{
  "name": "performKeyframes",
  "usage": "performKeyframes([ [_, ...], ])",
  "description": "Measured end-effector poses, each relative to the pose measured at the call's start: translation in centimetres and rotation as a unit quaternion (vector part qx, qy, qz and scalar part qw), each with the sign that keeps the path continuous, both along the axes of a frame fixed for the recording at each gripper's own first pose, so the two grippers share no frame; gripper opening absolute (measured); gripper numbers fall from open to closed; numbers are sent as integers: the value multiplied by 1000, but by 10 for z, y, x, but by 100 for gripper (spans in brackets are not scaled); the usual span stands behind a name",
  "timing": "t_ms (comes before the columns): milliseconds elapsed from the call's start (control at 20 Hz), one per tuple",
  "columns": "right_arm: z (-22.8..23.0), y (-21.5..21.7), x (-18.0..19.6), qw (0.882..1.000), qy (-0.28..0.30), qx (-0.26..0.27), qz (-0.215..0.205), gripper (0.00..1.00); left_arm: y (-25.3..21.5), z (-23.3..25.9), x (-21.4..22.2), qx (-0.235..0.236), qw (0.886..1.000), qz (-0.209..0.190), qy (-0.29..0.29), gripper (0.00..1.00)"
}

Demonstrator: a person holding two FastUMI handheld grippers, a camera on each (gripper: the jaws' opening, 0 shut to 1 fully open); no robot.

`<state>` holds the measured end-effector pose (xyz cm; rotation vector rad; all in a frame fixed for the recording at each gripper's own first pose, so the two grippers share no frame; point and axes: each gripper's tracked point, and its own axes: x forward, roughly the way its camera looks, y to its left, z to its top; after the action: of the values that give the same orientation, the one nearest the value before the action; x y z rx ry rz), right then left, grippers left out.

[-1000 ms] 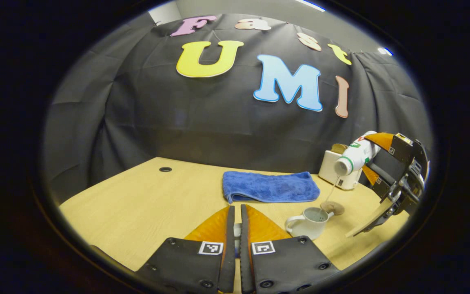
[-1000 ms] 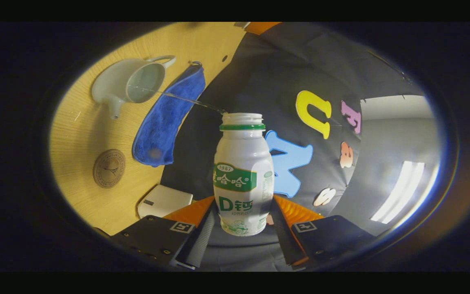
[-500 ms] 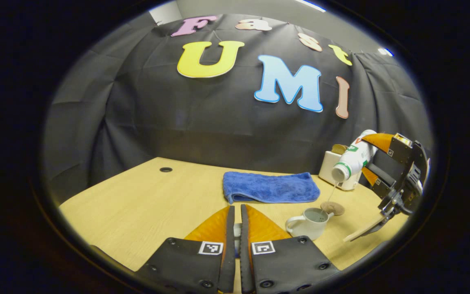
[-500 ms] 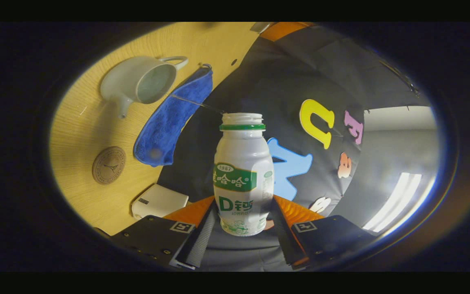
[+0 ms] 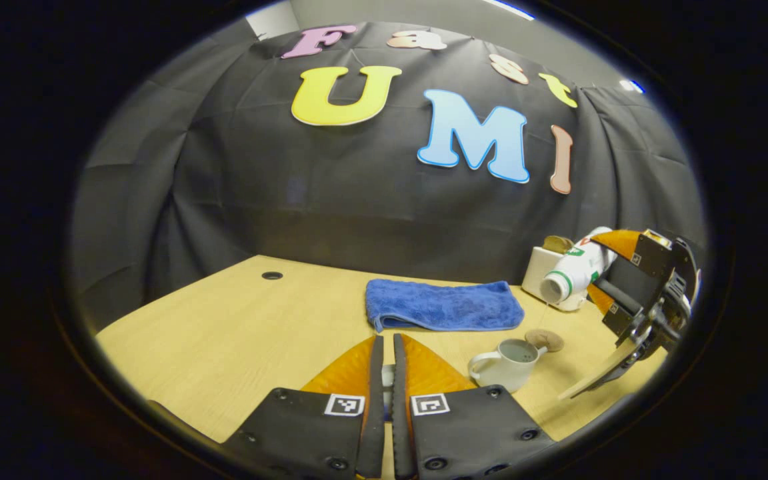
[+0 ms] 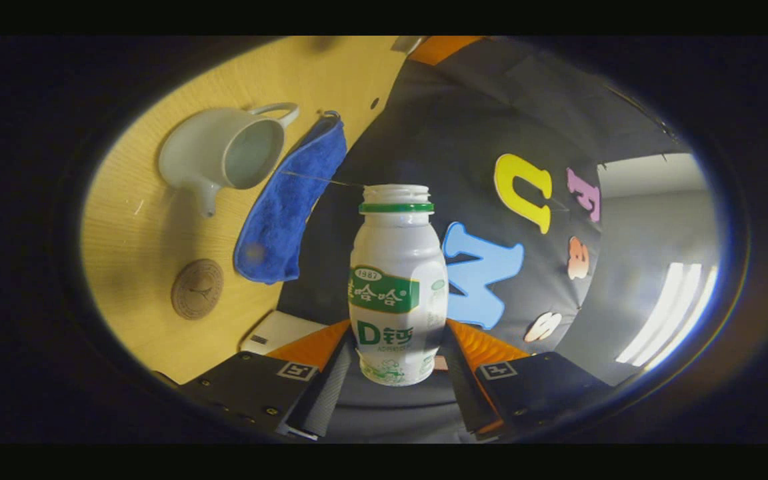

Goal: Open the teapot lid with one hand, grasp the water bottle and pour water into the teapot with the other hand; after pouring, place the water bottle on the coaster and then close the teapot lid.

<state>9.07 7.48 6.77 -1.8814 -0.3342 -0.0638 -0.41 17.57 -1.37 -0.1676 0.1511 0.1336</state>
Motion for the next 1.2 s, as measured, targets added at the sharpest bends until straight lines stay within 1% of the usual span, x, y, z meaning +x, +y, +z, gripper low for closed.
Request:
performKeyframes([
  [100, -8, -4, 2, 998, 34, 59, -10, 73, 0, 0, 0, -1, 1000, 0, -1, 15],
  [200, -16, -7, 3, 990, 67, 121, -19, 73, -1, 2, -1, -1, 1000, 0, -3, 15],
  [250, -19, -9, 4, 985, 81, 153, -22, 73, -1, 4, -2, -1, 1000, 1, -5, 15],
  [300, -23, -9, 3, 978, 93, 184, -24, 73, -1, 5, -2, 0, 1000, 1, -6, 12],
  [350, -27, -9, 4, 970, 104, 216, -24, 73, -2, 4, -1, 1, 1000, 2, -8, 15],
  [450, -35, -9, 4, 952, 122, 281, -23, 73, -3, 6, -2, 1, 1000, 1, -10, 15],
  [500, -39, -9, 4, 940, 132, 313, -23, 73, -4, 7, -2, 0, 1000, 1, -10, 15],
  [550, -44, -10, 4, 927, 142, 347, -24, 73, -6, 6, -1, 0, 1000, 0, -10, 12],
  [700, -45, -11, 4, 885, 152, 441, -18, 73, -9, 8, 0, 7, 1000, 0, -11, 12],
  [850, -36, -22, 4, 838, 159, 522, -11, 74, -17, 9, 0, 16, 1000, -3, -11, 12],
  [900, -36, -25, 6, 822, 161, 546, -8, 73, -20, 10, 0, 19, 1000, -5, -11, 12],
  [1100, -30, -32, 12, 765, 158, 625, 8, 73, -40, 13, 3, 36, 999, -16, -11, 12],
  [1150, -27, -35, 12, 752, 156, 640, 13, 73, -46, 14, 6, 38, 999, -20, -13, 12],
  [1200, -26, -37, 12, 743, 153, 651, 16, 73, -52, 17, 9, 40, 999, -23, -15, 15],
])
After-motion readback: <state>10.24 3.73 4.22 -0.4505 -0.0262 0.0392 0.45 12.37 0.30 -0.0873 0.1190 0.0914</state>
